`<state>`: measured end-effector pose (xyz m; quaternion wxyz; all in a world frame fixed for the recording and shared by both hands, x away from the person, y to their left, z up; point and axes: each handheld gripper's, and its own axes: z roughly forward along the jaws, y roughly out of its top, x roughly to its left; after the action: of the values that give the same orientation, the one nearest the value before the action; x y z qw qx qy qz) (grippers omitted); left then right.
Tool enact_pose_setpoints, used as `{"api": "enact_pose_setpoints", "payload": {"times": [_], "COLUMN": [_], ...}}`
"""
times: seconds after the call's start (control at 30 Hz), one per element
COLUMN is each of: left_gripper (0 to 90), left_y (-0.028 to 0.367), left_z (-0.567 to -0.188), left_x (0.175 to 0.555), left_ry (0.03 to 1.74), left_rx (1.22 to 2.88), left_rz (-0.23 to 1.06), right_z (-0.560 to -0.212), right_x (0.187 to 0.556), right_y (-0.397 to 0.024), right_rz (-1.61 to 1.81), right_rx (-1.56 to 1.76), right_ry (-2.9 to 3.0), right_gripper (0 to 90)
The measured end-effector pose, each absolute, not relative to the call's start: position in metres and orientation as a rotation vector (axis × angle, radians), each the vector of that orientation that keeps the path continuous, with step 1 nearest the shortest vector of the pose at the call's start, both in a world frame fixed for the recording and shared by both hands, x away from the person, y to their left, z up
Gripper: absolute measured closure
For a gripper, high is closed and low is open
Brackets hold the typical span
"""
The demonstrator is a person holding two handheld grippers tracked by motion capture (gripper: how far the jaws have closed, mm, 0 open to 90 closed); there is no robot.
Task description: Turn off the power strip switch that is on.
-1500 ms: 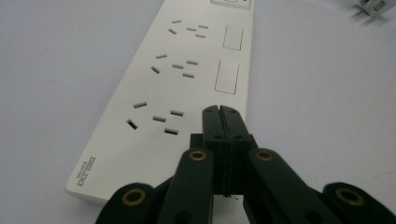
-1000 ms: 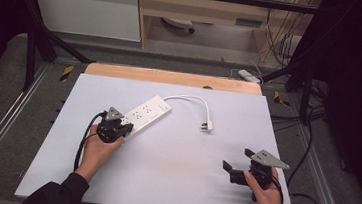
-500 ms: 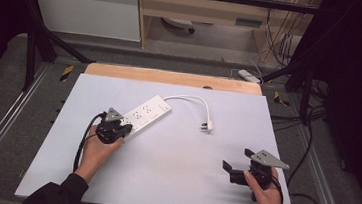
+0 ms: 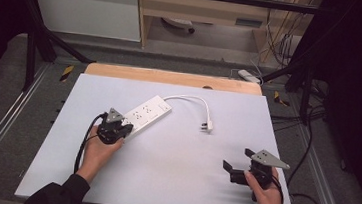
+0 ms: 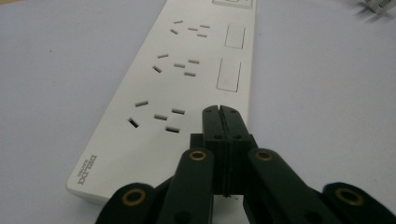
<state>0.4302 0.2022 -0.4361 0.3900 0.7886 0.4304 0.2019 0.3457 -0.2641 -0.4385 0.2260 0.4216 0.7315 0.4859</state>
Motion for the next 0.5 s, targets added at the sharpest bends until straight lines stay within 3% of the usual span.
{"api": "enact_pose_setpoints", "payload": {"times": [0.5], "left_gripper": [90.0], "left_y": [0.1942], "left_z": [-0.4330], "left_x": [0.4348], "left_ry": [1.075], "left_rx": [1.967], "left_rz": [0.559], "right_z": [-0.4378], "right_x": [0.3450], "right_y": [-0.2658], "right_rz": [1.352], "right_rx": [1.163], "right_ry": [2.008], "right_gripper": [2.5]}}
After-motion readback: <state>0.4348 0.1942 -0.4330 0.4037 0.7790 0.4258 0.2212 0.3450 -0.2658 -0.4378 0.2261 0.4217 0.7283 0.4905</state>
